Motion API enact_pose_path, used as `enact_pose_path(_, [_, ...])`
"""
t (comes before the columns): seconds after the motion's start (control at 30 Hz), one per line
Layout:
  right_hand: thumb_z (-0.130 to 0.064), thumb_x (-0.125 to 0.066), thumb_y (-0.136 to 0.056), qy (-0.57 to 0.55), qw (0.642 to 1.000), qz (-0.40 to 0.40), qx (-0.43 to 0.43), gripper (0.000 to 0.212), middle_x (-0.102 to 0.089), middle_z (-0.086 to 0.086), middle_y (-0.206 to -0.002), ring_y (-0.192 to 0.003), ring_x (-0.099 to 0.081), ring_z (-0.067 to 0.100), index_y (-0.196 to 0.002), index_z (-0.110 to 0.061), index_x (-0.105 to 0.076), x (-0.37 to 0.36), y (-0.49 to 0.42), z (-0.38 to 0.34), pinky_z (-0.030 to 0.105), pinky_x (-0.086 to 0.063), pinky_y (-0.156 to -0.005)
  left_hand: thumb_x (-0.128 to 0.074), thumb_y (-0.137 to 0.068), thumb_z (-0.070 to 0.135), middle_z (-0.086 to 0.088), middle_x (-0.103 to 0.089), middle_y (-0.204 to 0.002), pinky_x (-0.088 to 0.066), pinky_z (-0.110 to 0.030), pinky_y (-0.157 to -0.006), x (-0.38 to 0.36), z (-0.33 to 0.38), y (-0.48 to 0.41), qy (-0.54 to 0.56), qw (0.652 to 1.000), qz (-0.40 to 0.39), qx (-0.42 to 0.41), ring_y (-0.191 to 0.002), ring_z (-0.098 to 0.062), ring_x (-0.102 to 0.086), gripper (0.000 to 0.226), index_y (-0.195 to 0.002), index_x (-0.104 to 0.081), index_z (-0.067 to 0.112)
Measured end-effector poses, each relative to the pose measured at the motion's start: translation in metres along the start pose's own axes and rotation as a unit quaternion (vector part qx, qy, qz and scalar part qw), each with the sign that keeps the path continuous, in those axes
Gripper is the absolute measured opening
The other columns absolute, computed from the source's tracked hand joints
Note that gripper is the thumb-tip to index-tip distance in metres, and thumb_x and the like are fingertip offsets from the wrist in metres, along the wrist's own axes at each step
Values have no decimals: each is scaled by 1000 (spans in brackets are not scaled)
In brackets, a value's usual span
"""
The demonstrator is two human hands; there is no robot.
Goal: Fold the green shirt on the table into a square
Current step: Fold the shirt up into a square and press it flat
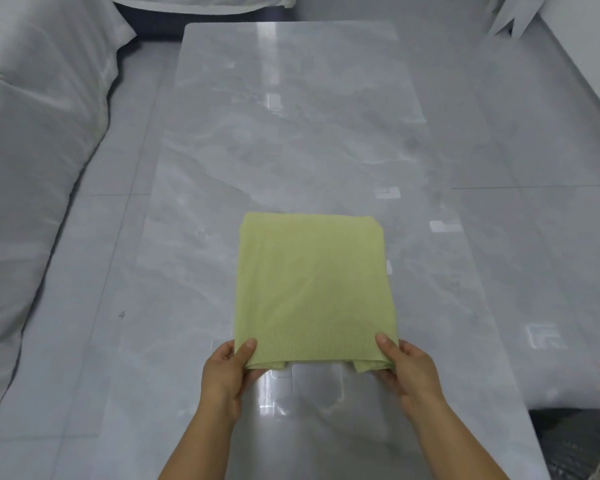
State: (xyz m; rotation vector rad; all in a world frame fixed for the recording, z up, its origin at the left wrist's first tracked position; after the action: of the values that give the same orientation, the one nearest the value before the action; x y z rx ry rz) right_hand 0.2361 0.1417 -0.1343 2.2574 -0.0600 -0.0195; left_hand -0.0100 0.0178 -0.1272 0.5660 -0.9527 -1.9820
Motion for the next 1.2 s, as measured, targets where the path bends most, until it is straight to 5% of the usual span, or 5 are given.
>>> enact_pose_path(0.2, [-20, -70, -80, 208, 971, 53, 108, 18, -66, 11, -73, -75, -63, 31, -67, -10, -62, 5, 1, 0, 36, -48, -67, -62, -86, 18, -11, -62, -77, -53, -45, -71, 14, 11, -10, -276, 947, 103, -127, -67, -28, -57, 13, -80, -58, 7])
enact_pose_path(0.53, [-41, -59, -85, 382, 915, 27, 129, 30, -64, 3, -83, -78, -58, 22, -81, -11, -62, 0, -9, -31, 29, -39, -61, -63, -82, 36, -1, -56, -77, -40, -32, -63, 7, 31, -18, -465, 871, 78, -134, -73, -21, -55, 26, -80, -49, 14])
enact_pose_path(0.9, [-45, -49, -90, 174, 978, 36, 111, 44, -57, 12, -74, -63, -50, 21, -73, -4, -58, -58, -69, -115, 30, -39, -59, -53, -90, 41, -2, -52, -75, -38, -29, -62, -38, 103, -52, -248, 946, 49, -202, -69, -16, -47, 35, -83, -55, 7])
enact_pose_path(1.07, [-55, -55, -83, 158, 985, 28, 70, 61, -62, 10, -108, -98, -60, 27, -113, -3, -58, -83, -107, -140, 35, -48, -87, -54, -85, 54, -6, -49, -79, -38, -31, -65, -76, 148, -99, -155, 981, 31, -109, -72, -20, -46, 43, -77, -50, 12])
enact_pose_path(1.2, [-46, -56, -85, 208, 970, 65, 105, 57, -61, 22, -116, -103, -59, 35, -100, 9, -56, -93, -121, -151, 44, -47, -94, -58, -85, 48, -3, -49, -73, -43, -34, -79, -96, 161, -115, -237, 965, 59, -100, -84, -25, -49, 44, -72, -50, 7])
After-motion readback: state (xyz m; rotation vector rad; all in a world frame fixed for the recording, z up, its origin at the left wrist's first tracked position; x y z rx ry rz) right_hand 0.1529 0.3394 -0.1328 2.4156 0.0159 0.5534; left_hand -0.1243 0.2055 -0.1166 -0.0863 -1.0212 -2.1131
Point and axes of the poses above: each hand's wrist, its own y-axis away from the middle knuckle, its own x-axis out of the back of the hand, z = x × y, the point moved 6 cm from there along -y, towards the middle knuckle
